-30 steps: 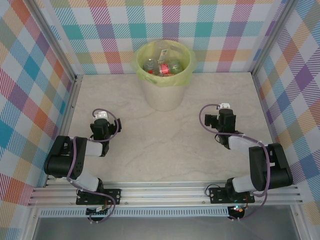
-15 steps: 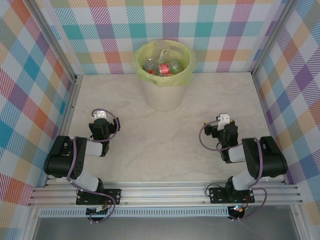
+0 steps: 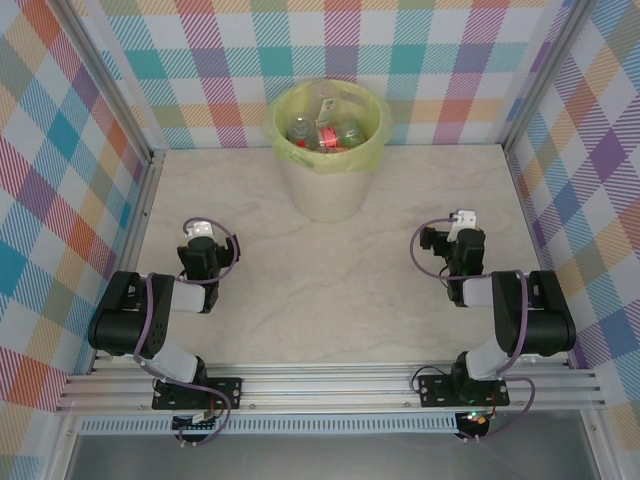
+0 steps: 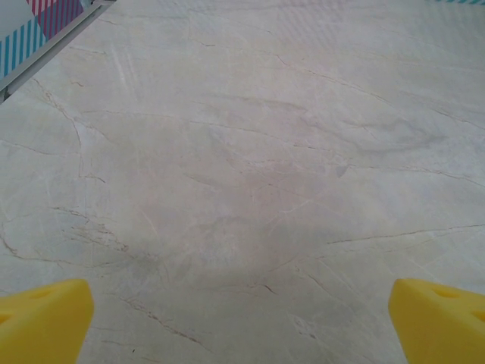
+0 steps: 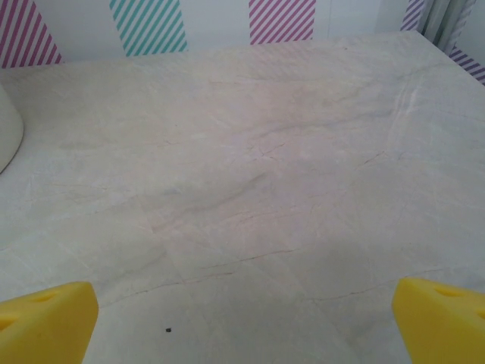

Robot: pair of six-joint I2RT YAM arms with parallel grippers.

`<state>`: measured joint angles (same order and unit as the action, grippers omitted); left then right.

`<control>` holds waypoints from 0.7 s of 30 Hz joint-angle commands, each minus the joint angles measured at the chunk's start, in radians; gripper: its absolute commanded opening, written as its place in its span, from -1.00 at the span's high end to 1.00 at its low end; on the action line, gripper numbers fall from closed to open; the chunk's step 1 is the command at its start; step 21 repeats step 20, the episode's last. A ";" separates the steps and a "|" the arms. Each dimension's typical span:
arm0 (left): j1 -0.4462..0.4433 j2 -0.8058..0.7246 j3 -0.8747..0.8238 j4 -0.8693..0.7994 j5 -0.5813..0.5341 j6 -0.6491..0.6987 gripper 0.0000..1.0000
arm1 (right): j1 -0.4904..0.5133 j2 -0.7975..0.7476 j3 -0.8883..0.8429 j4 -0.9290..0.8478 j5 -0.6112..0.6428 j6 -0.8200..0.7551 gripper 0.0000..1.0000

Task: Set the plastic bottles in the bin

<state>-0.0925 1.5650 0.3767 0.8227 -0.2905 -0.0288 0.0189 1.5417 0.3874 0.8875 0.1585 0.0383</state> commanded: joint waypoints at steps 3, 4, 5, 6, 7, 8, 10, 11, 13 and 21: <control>-0.010 -0.001 0.011 0.045 -0.011 0.015 -1.00 | 0.002 -0.010 -0.007 -0.003 -0.016 0.017 -0.99; -0.009 -0.002 0.010 0.046 -0.011 0.016 -1.00 | 0.002 -0.009 -0.007 -0.002 -0.015 0.018 -0.99; -0.010 -0.002 0.011 0.046 -0.011 0.016 -1.00 | 0.002 -0.009 -0.007 -0.002 -0.014 0.017 -0.99; -0.008 -0.002 0.011 0.046 -0.010 0.015 -1.00 | 0.001 -0.009 -0.007 -0.003 -0.015 0.017 -0.99; -0.009 -0.002 0.010 0.046 -0.010 0.016 -1.00 | 0.002 -0.008 -0.007 -0.002 -0.015 0.017 -0.99; -0.009 -0.002 0.011 0.046 -0.009 0.016 -1.00 | 0.002 -0.009 -0.007 -0.003 -0.015 0.017 -0.99; -0.009 -0.002 0.010 0.046 -0.010 0.016 -1.00 | 0.002 -0.009 -0.007 -0.003 -0.015 0.018 -0.99; -0.008 -0.001 0.010 0.046 -0.009 0.016 -1.00 | 0.002 -0.009 -0.007 -0.002 -0.015 0.017 -0.99; -0.009 -0.002 0.010 0.046 -0.010 0.015 -1.00 | 0.001 -0.007 -0.001 -0.012 -0.044 0.007 -1.00; -0.008 -0.002 0.010 0.046 -0.009 0.015 -1.00 | -0.004 -0.006 0.021 -0.052 -0.143 -0.026 -0.99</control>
